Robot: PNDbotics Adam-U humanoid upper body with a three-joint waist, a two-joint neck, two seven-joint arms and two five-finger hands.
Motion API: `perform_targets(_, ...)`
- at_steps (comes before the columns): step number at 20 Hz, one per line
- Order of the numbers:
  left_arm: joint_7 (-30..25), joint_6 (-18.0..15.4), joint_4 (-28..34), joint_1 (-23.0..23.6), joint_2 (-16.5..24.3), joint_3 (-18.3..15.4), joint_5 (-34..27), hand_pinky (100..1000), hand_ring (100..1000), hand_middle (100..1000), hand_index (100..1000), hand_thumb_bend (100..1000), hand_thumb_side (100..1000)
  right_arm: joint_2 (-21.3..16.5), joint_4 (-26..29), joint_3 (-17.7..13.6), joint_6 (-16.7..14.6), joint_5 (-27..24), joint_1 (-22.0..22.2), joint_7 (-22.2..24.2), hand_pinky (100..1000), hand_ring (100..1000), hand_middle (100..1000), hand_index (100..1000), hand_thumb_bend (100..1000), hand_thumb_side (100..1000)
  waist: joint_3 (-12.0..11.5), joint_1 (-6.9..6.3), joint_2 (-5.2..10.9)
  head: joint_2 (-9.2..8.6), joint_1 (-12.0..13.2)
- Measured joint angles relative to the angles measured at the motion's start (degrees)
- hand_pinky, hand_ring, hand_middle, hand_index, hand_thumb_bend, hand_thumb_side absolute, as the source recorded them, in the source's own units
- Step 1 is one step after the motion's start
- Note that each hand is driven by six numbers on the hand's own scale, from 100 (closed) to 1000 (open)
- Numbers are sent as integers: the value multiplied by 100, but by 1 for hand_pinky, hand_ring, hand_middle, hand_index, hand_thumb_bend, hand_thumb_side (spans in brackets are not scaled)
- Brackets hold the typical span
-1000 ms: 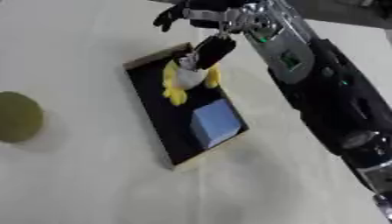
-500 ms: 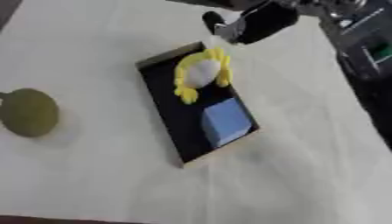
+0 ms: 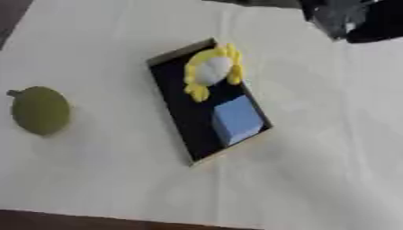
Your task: Pick up objects on the table and place them in the box.
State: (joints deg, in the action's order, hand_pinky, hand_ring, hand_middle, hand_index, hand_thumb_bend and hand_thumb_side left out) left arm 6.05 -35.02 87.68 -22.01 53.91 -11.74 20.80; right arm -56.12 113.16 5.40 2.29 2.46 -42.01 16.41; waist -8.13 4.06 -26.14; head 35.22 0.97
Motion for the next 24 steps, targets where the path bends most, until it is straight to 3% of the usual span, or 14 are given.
perform_targets(5, -376, -358, -473, -511, 334, 567, 796, 901, 902, 786, 919, 100, 135, -56, 49, -364, -135, -153, 444, -505, 900, 852, 675, 820, 100, 301, 153, -21, 5, 6, 5)
perform_targets(12, -1347, -721, -943, -1295, 285, 1093, 1098, 923, 924, 798, 912, 145, 143, -34, 62, -618, -209, -241, 687, -804, 896, 843, 664, 812, 100, 319, 264, -77, 85, 57, 73)
perform_targets(13, -1486, -766, -996, -1395, 258, 1143, 1131, 925, 935, 810, 921, 152, 243, -15, 62, -645, -214, -257, 709, -838, 895, 840, 661, 810, 100, 325, 269, -81, 98, 58, 67)
perform_targets(15, -1801, -854, -1095, -1589, 194, 1271, 1262, 927, 942, 821, 930, 152, 333, 0, 62, -687, -220, -273, 745, -903, 895, 838, 660, 808, 100, 331, 279, -88, 120, 60, 35)
perform_targets(20, -2458, -997, -1404, -2026, -15, 1563, 1625, 941, 949, 835, 939, 204, 371, 64, 62, -716, -225, -298, 779, -969, 894, 835, 656, 805, 100, 364, 289, -134, 158, 79, -22)
perform_targets(24, -2542, -913, -1633, -2190, -148, 1745, 1787, 979, 975, 855, 943, 166, 536, 141, 62, -730, -194, -310, 784, -980, 893, 832, 652, 802, 100, 371, 298, -160, 163, 79, -39)
